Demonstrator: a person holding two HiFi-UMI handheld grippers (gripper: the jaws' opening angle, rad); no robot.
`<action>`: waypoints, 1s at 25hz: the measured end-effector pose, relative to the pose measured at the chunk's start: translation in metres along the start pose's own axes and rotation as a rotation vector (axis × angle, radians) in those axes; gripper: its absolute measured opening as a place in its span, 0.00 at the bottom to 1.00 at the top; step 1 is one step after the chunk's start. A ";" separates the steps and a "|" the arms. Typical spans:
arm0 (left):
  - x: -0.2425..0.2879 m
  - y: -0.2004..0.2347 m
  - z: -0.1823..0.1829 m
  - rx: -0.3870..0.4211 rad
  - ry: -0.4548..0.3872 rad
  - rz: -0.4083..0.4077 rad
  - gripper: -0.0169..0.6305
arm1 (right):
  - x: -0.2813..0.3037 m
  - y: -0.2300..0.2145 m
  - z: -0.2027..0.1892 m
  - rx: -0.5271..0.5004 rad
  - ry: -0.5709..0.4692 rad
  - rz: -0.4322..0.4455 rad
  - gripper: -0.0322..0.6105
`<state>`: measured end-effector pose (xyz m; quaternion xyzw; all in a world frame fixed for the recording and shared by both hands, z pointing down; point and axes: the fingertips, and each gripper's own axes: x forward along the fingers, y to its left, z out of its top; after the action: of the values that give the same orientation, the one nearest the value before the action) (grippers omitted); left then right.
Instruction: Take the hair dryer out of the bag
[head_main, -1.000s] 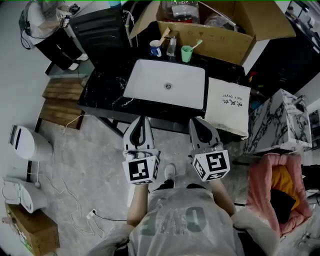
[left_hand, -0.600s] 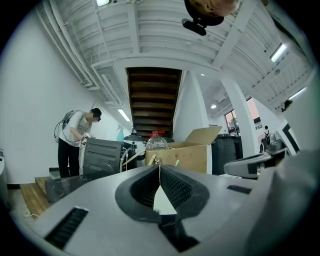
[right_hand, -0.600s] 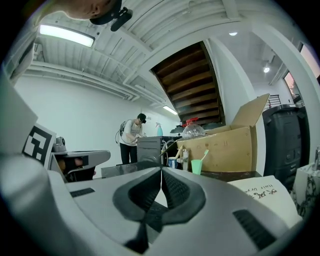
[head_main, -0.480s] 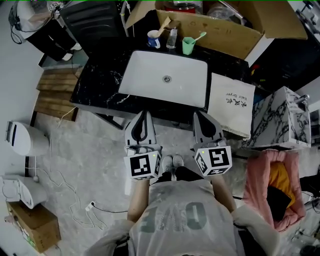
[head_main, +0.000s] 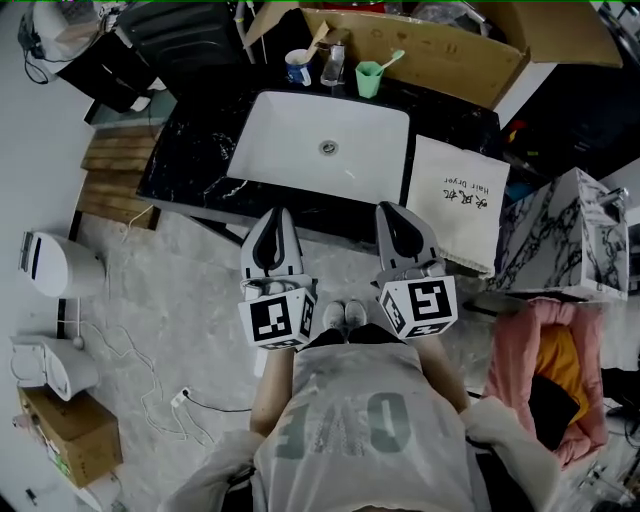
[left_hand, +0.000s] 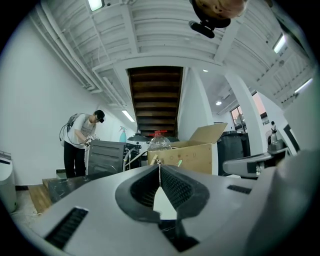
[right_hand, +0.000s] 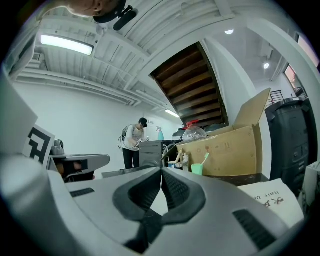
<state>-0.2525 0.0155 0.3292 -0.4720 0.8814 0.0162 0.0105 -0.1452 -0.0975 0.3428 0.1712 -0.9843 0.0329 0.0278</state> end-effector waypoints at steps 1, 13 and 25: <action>-0.001 0.001 -0.001 0.000 0.000 0.012 0.07 | 0.000 -0.001 -0.001 0.008 -0.004 0.008 0.10; -0.001 0.007 0.001 0.013 -0.022 0.080 0.07 | 0.009 -0.010 -0.011 0.044 -0.018 0.035 0.10; 0.025 0.027 0.008 -0.001 -0.039 0.034 0.07 | 0.039 0.003 -0.001 0.029 -0.024 0.001 0.10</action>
<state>-0.2885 0.0100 0.3204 -0.4564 0.8890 0.0260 0.0271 -0.1823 -0.1079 0.3462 0.1714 -0.9841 0.0450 0.0134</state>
